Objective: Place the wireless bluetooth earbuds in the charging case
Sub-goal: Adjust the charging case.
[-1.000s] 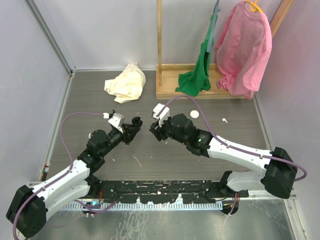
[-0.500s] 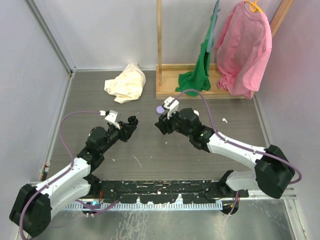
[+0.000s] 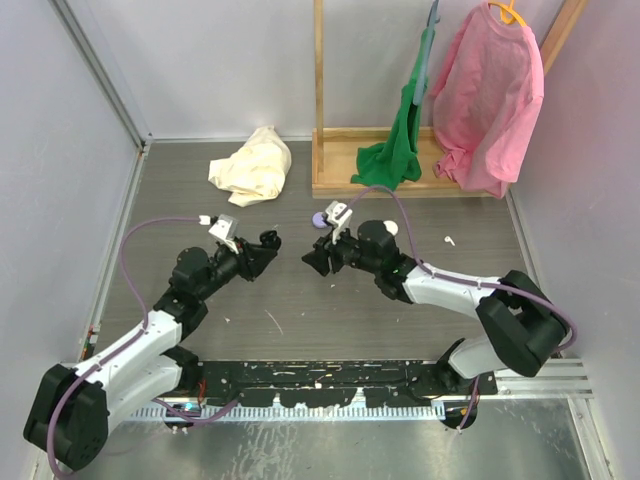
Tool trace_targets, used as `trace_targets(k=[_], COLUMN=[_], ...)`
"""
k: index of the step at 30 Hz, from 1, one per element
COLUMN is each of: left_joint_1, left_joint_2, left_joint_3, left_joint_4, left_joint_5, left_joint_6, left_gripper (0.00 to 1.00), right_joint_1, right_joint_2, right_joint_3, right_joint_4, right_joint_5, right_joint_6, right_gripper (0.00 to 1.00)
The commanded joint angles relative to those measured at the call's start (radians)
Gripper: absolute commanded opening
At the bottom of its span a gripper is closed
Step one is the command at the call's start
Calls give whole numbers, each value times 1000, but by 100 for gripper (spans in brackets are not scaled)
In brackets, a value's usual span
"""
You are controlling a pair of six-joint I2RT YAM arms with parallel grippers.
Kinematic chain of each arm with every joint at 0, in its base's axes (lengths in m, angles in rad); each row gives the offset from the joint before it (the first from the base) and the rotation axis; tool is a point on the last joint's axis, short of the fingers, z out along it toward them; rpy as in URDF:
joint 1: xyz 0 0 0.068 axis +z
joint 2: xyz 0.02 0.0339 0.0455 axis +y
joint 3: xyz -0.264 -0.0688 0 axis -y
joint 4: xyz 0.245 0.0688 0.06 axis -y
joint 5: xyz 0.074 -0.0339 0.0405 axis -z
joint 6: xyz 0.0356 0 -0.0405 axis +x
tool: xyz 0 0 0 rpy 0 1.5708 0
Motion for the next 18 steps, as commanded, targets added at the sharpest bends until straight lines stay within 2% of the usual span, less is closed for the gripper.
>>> trace_targets(k=[1, 10, 18], left_joint_1=[4, 5, -8], left_joint_2=[17, 59, 63], left_joint_3=[57, 66, 89], left_joint_4=[140, 332, 434], left_joint_5=[187, 431, 536], left_joint_6=[-20, -86, -139], left_gripper=[0, 0, 0], right_joint_1=[-45, -89, -90], right_joint_2=[-85, -186, -214], right_joint_3=[-84, -181, -195], right_joint_4=[250, 452, 600], right_joint_5=[-203, -418, -465], right_joint_6=[22, 111, 238], right_gripper=[54, 53, 49])
